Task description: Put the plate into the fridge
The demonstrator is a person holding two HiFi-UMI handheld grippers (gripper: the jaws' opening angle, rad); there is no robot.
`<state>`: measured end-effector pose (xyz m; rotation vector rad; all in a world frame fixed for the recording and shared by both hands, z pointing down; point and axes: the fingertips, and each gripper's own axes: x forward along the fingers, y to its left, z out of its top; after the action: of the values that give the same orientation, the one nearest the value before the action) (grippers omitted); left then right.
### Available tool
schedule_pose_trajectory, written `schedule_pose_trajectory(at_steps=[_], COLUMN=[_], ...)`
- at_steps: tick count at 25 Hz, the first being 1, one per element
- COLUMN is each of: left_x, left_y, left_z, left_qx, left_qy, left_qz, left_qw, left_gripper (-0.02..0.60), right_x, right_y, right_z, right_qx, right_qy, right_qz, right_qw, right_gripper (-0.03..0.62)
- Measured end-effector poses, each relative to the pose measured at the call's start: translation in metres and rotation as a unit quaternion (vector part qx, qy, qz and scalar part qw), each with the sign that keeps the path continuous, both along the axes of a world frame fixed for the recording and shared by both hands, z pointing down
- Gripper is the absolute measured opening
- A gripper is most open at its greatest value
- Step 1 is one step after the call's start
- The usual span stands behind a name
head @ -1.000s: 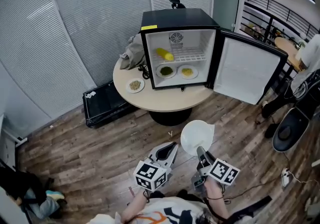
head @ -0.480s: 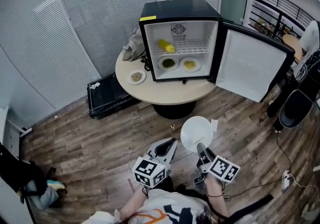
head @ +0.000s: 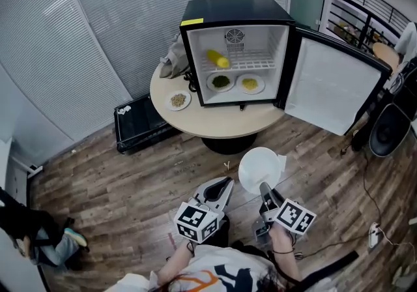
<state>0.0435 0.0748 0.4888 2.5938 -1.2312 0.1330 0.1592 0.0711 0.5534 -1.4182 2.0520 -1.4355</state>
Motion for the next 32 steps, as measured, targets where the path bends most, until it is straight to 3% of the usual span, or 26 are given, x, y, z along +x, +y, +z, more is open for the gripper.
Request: schedule_pose_trajectory(at_steps=[12, 32], left_x=[-0.031, -0.094], left_y=[-0.092, -0.238], left_z=[-0.009, -0.005], left_qx=[0.008, 0.007], left_qy=[0.011, 0.023], left_qz=[0.007, 0.066], left_qw=[0.9999, 0.9976], left_gripper=[0.028, 0.028], right_x=[-0.032, -0.079], right_y=[-0.083, -0.206], right_z=[-0.007, -0.008], right_qx=[-0.002, -0.012], right_qy=[0.006, 0.005], right_qz=[0.005, 0.088], right_qw=[1.000, 0.996], right_gripper=[0.038, 0.038])
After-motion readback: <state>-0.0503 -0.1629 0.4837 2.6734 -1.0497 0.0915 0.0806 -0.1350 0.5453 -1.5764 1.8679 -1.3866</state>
